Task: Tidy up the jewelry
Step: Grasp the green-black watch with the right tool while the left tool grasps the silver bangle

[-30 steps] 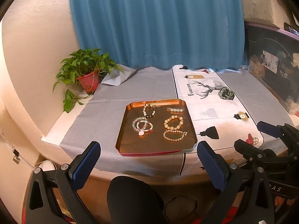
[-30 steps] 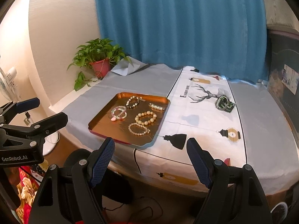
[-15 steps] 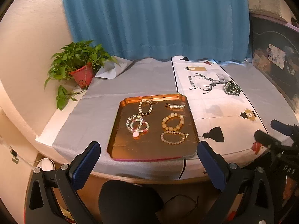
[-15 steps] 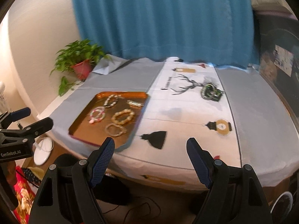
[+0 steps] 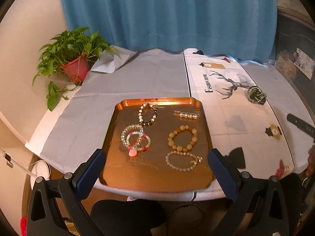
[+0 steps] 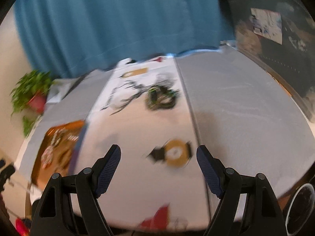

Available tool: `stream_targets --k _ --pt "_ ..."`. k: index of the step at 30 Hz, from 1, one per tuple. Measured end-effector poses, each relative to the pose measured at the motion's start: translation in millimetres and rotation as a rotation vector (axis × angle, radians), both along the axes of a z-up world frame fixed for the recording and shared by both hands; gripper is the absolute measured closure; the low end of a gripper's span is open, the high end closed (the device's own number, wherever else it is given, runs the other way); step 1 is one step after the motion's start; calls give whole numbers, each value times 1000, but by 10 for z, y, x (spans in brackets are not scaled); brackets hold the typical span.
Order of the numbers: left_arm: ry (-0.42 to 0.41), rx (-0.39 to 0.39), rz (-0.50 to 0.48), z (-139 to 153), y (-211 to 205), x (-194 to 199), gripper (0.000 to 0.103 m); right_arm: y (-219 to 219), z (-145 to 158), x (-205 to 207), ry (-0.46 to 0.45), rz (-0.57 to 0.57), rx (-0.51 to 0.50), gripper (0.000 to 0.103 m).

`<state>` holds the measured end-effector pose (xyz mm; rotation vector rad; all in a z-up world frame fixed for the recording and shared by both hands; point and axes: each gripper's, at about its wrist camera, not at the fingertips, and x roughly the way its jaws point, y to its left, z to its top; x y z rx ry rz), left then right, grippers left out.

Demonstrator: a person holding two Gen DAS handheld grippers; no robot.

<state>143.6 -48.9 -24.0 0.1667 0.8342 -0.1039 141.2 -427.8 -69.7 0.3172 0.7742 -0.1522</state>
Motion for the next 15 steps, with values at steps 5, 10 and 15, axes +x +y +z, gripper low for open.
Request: stream_targets --k 5,10,15 --pt "14 11 9 -88 -71 281 1 -392 -142 548 -1 -56 25 23" --pt "32 29 -5 -186 -236 522 1 -524 -352 1082 81 -24 -45 23" --pt "63 45 -19 -312 -358 660 1 -473 -585 1334 128 32 -119 23"
